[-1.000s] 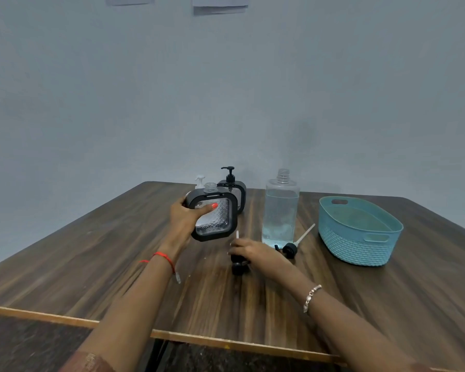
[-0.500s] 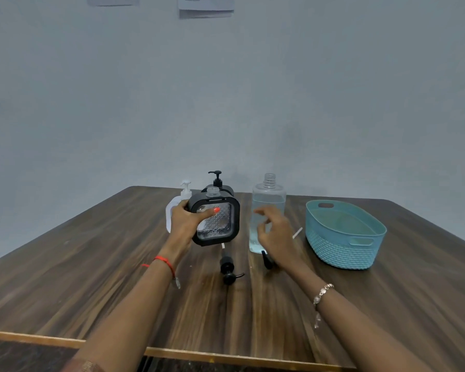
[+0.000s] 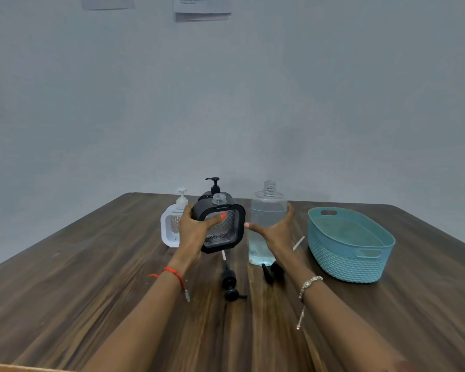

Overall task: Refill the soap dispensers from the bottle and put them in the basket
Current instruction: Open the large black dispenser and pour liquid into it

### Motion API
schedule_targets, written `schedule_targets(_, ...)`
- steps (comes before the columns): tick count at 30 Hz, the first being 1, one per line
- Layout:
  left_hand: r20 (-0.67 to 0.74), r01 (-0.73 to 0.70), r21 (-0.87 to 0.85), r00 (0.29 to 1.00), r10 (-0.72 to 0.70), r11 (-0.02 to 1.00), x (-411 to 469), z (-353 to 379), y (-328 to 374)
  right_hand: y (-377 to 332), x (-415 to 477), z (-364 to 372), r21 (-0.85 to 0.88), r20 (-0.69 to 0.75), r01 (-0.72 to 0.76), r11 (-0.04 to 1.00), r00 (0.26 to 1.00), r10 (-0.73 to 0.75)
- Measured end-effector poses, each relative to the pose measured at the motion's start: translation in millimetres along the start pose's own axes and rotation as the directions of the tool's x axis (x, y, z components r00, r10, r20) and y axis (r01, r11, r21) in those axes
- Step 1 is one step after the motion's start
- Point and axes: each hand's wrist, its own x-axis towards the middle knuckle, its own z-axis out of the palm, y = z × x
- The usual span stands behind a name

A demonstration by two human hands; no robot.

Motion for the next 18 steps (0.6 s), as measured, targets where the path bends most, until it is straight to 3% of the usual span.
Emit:
schedule_targets(4, 0.016, 0.014, -0.004, 1.000, -0.014, 1.000, 4, -1, -7, 3, 2, 9, -0.008, -0.097, 0.056, 0.998, 0.994, -0.057)
schedule_targets(8, 0.040, 0.022, 0.000, 0.999, -0.022, 1.000, 7, -2, -13, 6, 1, 7, 0.005, -0.100, 0.089, 0.996, 0.991, -0.088)
schedule_targets(14, 0.077, 0.064, -0.043, 0.995, -0.061, 0.997, 8, 0, -16, 10, 8, -11, 0.184, 0.085, 0.061, 0.981, 0.993, -0.078)
schedule_targets(18, 0.086, 0.063, -0.033, 0.994, -0.060, 0.998, 10, 2, -15, 12, 16, -19, 0.184, 0.179, 0.010, 0.983, 0.983, -0.043)
